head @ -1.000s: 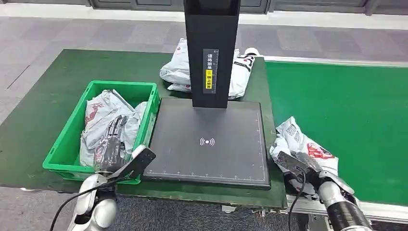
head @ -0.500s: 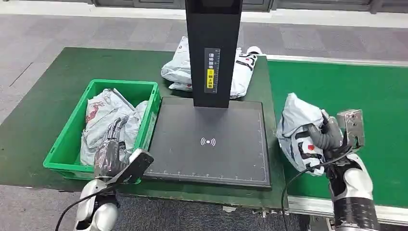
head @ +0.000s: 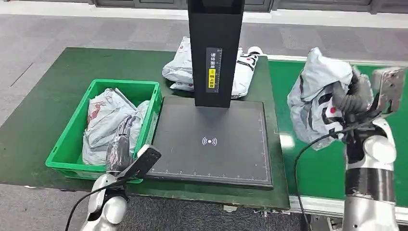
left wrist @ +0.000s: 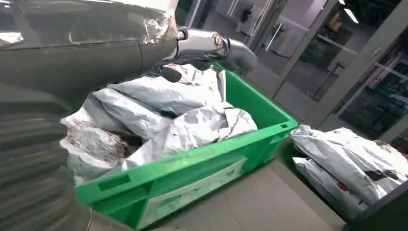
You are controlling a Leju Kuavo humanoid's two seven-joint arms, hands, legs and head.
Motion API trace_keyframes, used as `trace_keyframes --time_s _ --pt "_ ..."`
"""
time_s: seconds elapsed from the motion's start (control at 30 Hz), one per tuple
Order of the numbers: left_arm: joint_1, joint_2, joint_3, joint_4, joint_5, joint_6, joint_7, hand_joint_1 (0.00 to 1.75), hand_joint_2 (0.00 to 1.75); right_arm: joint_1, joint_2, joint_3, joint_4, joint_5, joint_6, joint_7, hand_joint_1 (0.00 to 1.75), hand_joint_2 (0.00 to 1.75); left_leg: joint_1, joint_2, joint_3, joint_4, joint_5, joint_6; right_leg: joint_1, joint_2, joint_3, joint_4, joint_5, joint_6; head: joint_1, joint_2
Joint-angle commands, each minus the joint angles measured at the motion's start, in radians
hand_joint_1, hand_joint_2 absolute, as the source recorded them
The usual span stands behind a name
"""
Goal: Moved the parcel from conveyor to table for the left to box.
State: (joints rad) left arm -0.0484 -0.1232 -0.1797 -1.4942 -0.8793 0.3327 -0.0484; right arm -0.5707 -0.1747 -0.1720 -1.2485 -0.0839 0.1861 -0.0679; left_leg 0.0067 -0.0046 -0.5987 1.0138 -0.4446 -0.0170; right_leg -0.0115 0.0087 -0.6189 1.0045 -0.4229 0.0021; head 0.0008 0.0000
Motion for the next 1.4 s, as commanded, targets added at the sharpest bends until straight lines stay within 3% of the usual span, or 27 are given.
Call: trace_keyframes --time_s 0.03,0.17,0.23,0.37,0.8,1.2,1.23,1.4 --pt "-0.081 0.026 -0.082 0.142 0.047 0.018 -0.01 0.0 1.75 -0.401 -0.022 0.219 0.414 0.022 -0.033 0.01 1.75 1.75 -0.002 0.006 0.001 0.0 -0.001 0.001 -0.001 0.005 -0.001 0.001 0.001 0.001 0.0 0.0" --pt "-0.126 0.035 -0.122 0.189 0.086 0.033 -0.013 0.0 1.75 -0.605 0.048 0.3 0.743 0.028 -0.029 0.028 1.75 1.75 -0.002 0.01 0.002 0.0 0.0 0.0 -0.002 0.009 -0.002 0.002 0.003 0.0 0.0 0.0" --pt "-0.135 0.036 -0.133 0.198 0.099 0.037 -0.015 0.0 1.75 -0.637 0.103 0.33 0.836 0.043 -0.04 0.035 1.75 1.75 -0.002 0.01 0.002 0.0 0.001 0.0 -0.002 0.009 -0.002 0.001 0.003 0.0 0.0 0.0" --pt "-0.13 0.04 -0.139 0.19 0.103 0.039 -0.014 0.0 1.75 -0.632 0.116 0.336 0.855 0.045 -0.053 0.015 1.75 1.75 0.0 0.003 0.001 -0.001 0.004 0.0 0.0 0.003 0.0 0.0 0.003 -0.001 0.0 0.0" --pt "-0.112 0.072 -0.214 0.163 0.174 0.059 -0.03 0.0 1.75 -0.542 0.302 0.37 0.967 0.005 -0.031 0.083 1.75 1.75 0.0 -0.001 0.001 -0.002 0.004 0.0 0.001 0.0 0.0 0.0 0.002 -0.001 0.0 0.0" --pt "-0.112 0.073 -0.226 0.154 0.168 0.062 0.002 0.0 1.75 -0.439 0.369 0.471 0.903 0.018 0.024 0.109 1.75 1.75 0.0 0.004 0.004 -0.004 0.003 0.0 0.001 0.004 0.001 -0.002 0.003 -0.001 0.0 0.0" --pt "-0.117 0.07 -0.231 0.16 0.168 0.058 0.002 0.0 1.75 -0.425 0.367 0.484 0.903 -0.004 0.076 0.123 0.0 1.75 0.0 0.007 0.005 -0.005 0.003 -0.001 0.001 0.006 0.002 -0.003 0.003 -0.001 0.0 0.0" --pt "-0.14 0.068 -0.247 0.183 0.169 0.047 0.002 0.0 1.75 -0.396 0.344 0.505 0.903 -0.057 0.197 0.103 0.0 1.75 0.002 0.008 0.006 -0.003 0.002 -0.003 0.003 0.008 0.001 -0.002 0.004 -0.004 0.001 0.0"
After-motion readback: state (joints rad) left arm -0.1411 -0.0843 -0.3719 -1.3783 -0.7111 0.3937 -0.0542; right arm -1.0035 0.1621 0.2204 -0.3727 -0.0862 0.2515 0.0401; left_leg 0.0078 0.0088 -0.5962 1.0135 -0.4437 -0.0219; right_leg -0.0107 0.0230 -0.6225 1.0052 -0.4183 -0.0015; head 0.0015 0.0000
